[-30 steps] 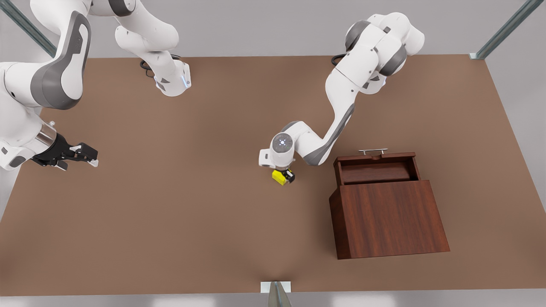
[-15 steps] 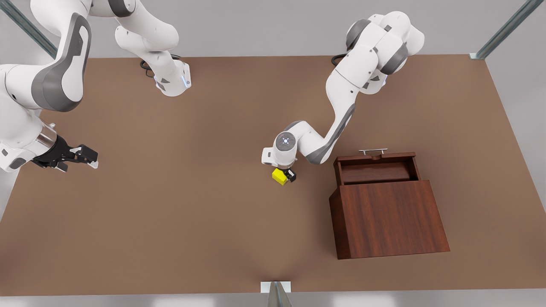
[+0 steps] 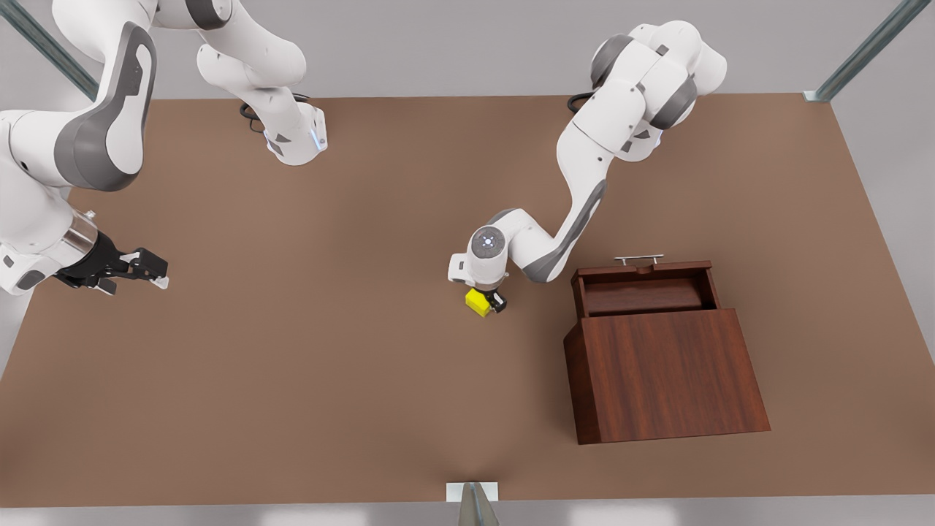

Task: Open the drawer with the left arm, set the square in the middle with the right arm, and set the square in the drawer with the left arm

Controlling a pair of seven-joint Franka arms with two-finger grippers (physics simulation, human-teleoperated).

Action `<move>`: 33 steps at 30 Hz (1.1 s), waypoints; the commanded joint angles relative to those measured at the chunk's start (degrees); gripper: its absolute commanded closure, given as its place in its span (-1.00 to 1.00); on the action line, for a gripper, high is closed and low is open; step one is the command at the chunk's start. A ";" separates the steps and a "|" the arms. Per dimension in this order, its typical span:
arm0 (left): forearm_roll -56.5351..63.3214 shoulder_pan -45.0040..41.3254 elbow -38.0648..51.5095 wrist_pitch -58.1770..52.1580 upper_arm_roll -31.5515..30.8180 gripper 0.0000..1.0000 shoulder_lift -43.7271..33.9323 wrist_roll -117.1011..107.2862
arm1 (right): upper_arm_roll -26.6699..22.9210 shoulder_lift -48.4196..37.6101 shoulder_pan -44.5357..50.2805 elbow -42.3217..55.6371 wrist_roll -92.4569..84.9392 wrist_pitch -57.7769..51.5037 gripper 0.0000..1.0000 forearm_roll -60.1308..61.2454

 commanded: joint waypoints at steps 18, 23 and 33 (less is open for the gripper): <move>0.29 0.09 0.89 -0.59 0.08 -0.48 -0.91 -0.53 | -0.19 -0.70 -0.59 0.28 -0.01 -0.32 -1.00 -0.02; -0.15 0.26 0.89 -4.02 0.08 -0.48 -5.83 -0.18 | -0.19 -0.61 -0.59 0.28 0.08 -0.32 -1.00 -0.02; -10.08 2.29 0.28 -24.58 7.37 -0.49 -22.00 21.96 | -0.10 -0.44 -0.50 0.28 0.08 -0.14 -1.00 0.07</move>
